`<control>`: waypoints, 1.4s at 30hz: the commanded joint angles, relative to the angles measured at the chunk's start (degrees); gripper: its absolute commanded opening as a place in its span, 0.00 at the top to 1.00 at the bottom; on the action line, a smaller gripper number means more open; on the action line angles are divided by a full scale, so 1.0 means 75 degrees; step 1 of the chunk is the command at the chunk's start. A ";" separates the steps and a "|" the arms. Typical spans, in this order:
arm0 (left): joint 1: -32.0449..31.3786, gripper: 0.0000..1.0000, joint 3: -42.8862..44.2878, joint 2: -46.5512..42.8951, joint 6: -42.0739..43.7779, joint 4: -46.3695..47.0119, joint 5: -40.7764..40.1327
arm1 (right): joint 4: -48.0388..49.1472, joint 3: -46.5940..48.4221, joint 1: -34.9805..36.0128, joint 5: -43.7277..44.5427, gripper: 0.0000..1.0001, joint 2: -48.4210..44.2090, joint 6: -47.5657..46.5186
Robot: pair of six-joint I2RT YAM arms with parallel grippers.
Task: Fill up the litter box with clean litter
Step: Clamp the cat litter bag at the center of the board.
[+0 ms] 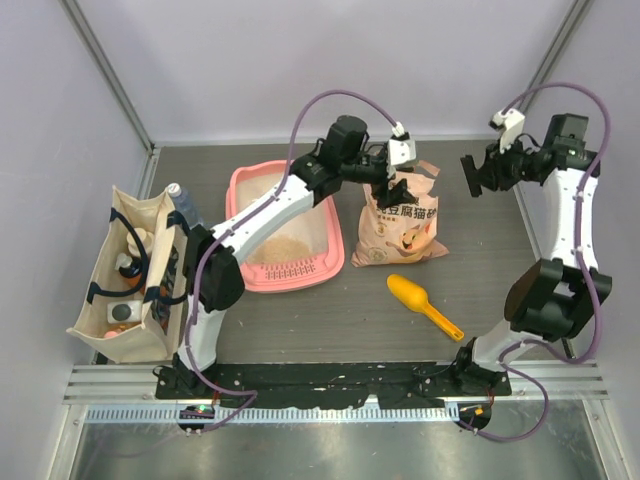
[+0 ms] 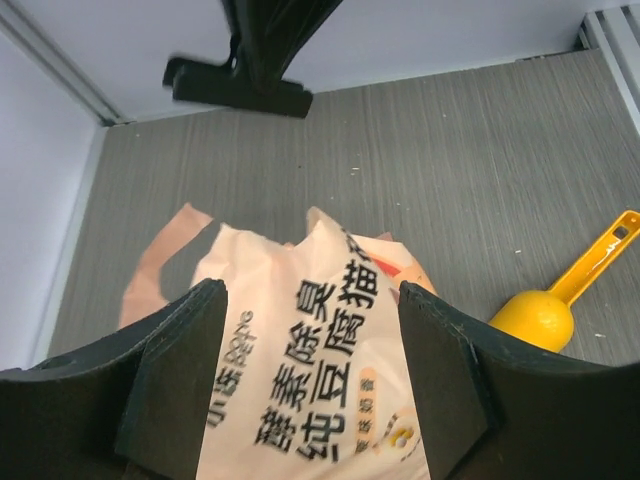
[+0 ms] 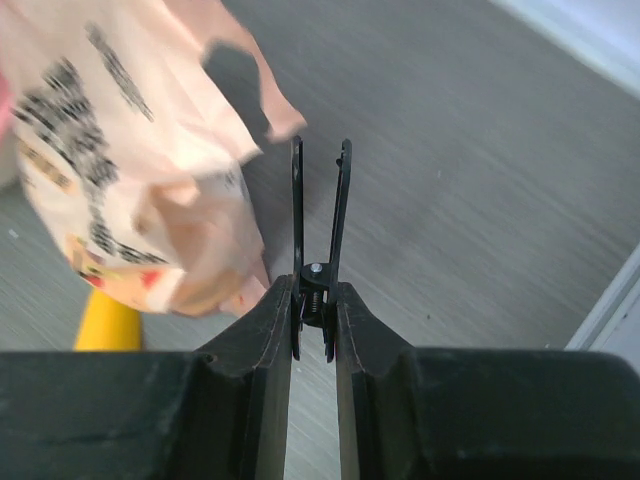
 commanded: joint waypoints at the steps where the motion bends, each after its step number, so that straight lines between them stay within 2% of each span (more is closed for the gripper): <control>1: -0.0427 0.27 -0.0147 0.0271 0.0345 0.0628 -0.0220 | 0.0289 -0.0616 0.0014 0.0913 0.98 0.0767 -0.1723; 6: -0.0591 0.25 0.0485 0.0869 0.1245 -0.0087 -0.0794 | 0.0207 -0.0663 0.0318 0.0994 0.98 0.1727 -0.3222; 13: -0.0639 0.24 0.1399 0.1619 0.1986 -0.1082 -0.1498 | 0.0419 -0.1025 0.0775 0.0691 0.98 0.1905 -0.4385; 20: -0.0650 0.23 0.0499 0.1221 0.1939 -0.0311 -0.1884 | 0.0220 -0.1458 0.0893 0.0035 0.98 0.1321 -0.5076; 27: -0.0639 0.22 0.0521 0.1373 0.1940 -0.0216 -0.1932 | -0.0612 -0.1343 0.0881 -0.0727 0.98 0.0863 -0.6025; 31: -0.0639 0.22 0.0276 0.1315 0.1787 0.0530 -0.2049 | -0.1572 -0.0921 0.0893 -0.0927 0.98 0.0991 -0.6588; 35: -0.0639 0.22 -0.0077 0.1221 0.1717 0.0968 -0.2213 | -0.1809 -0.1095 0.0928 -0.0670 0.98 0.1050 -0.7221; 39: -0.0650 0.22 -0.0205 0.1163 0.1693 0.1155 -0.2237 | -0.1202 -0.1190 0.0905 -0.0295 0.98 0.1120 -0.6813; 42: -0.0650 0.23 -0.0241 0.1116 0.1635 0.1143 -0.2178 | -0.1035 -0.0875 0.0741 -0.0469 0.98 0.1190 -0.6321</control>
